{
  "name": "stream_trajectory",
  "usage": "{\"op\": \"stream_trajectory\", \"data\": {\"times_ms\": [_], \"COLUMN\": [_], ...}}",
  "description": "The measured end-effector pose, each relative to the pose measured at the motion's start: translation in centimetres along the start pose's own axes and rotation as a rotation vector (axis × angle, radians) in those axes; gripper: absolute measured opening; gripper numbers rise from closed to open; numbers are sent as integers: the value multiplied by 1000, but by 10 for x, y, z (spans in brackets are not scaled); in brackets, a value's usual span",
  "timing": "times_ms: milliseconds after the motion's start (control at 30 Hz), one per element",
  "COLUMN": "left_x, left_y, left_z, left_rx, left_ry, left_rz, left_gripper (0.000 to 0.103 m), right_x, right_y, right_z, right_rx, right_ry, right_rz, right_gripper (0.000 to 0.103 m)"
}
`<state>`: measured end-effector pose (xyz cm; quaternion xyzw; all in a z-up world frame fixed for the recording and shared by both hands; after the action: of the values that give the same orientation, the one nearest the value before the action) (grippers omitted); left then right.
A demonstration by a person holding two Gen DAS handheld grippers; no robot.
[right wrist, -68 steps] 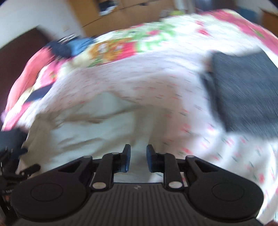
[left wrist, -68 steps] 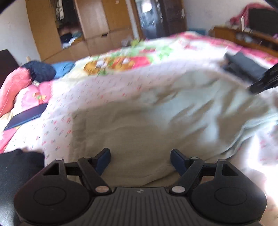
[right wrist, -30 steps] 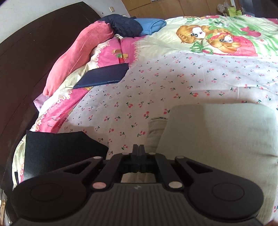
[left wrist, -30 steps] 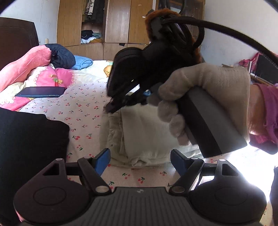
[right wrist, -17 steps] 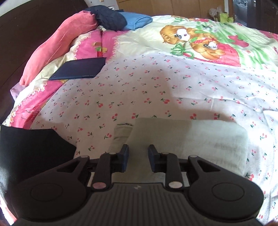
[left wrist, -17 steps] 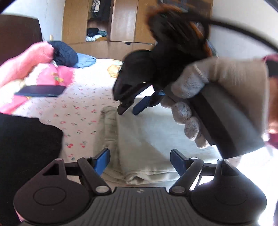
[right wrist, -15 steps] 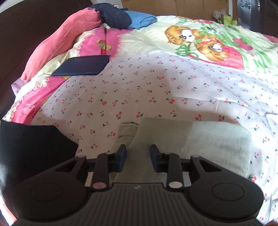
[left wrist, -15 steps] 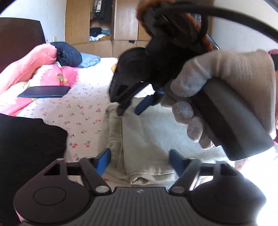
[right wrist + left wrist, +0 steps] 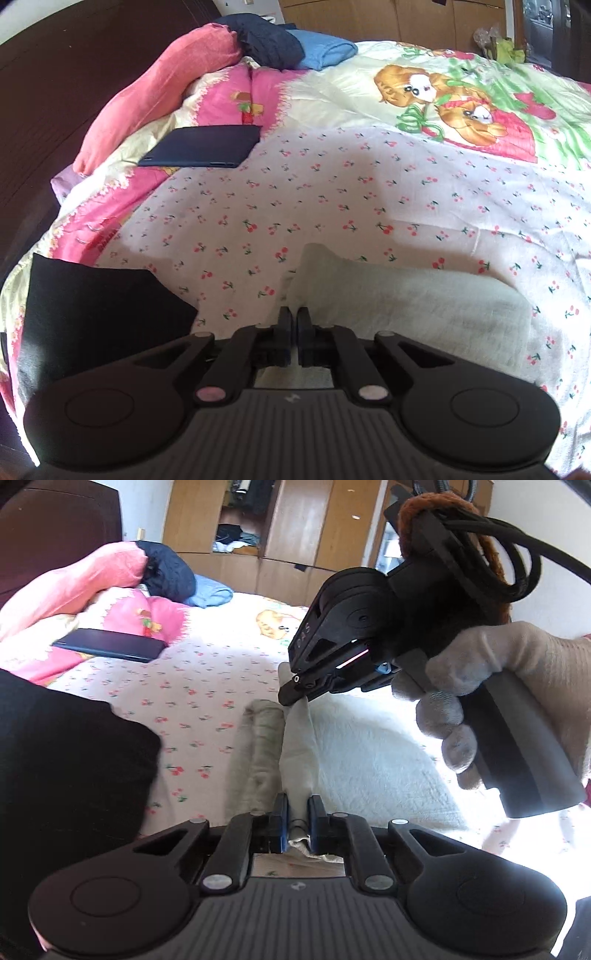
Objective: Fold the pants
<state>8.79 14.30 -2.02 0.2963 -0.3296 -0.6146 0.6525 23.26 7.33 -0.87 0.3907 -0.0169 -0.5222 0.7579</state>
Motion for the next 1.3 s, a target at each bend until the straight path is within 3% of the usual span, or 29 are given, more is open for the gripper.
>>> {"op": "stream_trajectory", "data": {"times_ms": [167,267,367,467,567,667,733,900,1000,1067,1233,1300], "left_x": [-13,-17,-21,-24,-14,2,6,12,17,22,25,24], "left_y": [-15,-13,-7,4,14,8,-1,-1,-7,-13,-12,-11], "left_z": [-23,-9,5,12,2,-36,-48,-28,-31,-38,-37,-30], "left_rx": [-117,-78,-26,25,45,-50,-122,-70,-60,-108,-190,-173], "left_ry": [26,48,111,148,135,129,153,163,206,210,211,233], "left_rz": [9,-2,-37,-41,-33,-85,-121,-144,-190,-221,-189,-190], "left_gripper": [31,36,36,37,40,41,41,46,49,50,57,57], "right_x": [11,5,1,9,27,41,38,33,42,51,66,59], "right_y": [-18,-16,-11,-12,-25,-41,-42,-49,-65,-75,-97,-98], "right_z": [-50,-32,6,25,6,-19,-12,22,30,33,38,59], "right_rx": [-91,-59,25,70,9,-39,-16,20,17,7,-37,25], "right_ry": [-4,26,40,-28,-108,-126,-127,-119,-143,-141,-122,-104], "right_rz": [-24,-4,32,89,108,111,134,181,167,111,31,29], "right_gripper": [13,18,18,25,29,26,24,27,27,27,26,25]}}
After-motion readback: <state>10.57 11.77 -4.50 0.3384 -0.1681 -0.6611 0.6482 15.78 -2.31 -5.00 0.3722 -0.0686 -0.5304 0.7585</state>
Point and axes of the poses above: each gripper's, at about its wrist camera, not at the fingertips, and z roughly against the way its jaws point, x to its right, y to its top, the point moved 5 cm from there along -z, roughly the way its jaws point, and after that the axes turned 13 degrees about y, right-handed, at the moved point
